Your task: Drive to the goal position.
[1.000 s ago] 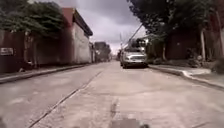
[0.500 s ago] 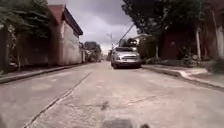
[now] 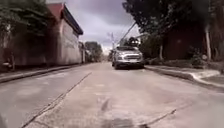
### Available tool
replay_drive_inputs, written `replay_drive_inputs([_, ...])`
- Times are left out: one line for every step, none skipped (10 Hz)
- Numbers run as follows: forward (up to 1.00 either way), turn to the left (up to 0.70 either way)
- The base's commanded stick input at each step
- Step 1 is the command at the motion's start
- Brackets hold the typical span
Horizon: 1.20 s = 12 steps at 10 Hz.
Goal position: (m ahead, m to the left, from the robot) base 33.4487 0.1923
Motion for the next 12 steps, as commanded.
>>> replay_drive_inputs([1.00, 0.00])
replay_drive_inputs([1.00, 0.00])
replay_drive_inputs([1.00, 0.00])
replay_drive_inputs([1.00, 0.00])
replay_drive_inputs([1.00, 0.00])
replay_drive_inputs([1.00, 0.00])
replay_drive_inputs([1.00, 0.00])
replay_drive_inputs([1.00, 0.00])
replay_drive_inputs([1.00, 0.00])
replay_drive_inputs([1.00, 0.00])
replay_drive_inputs([1.00, 0.00])
replay_drive_inputs([1.00, 0.00])
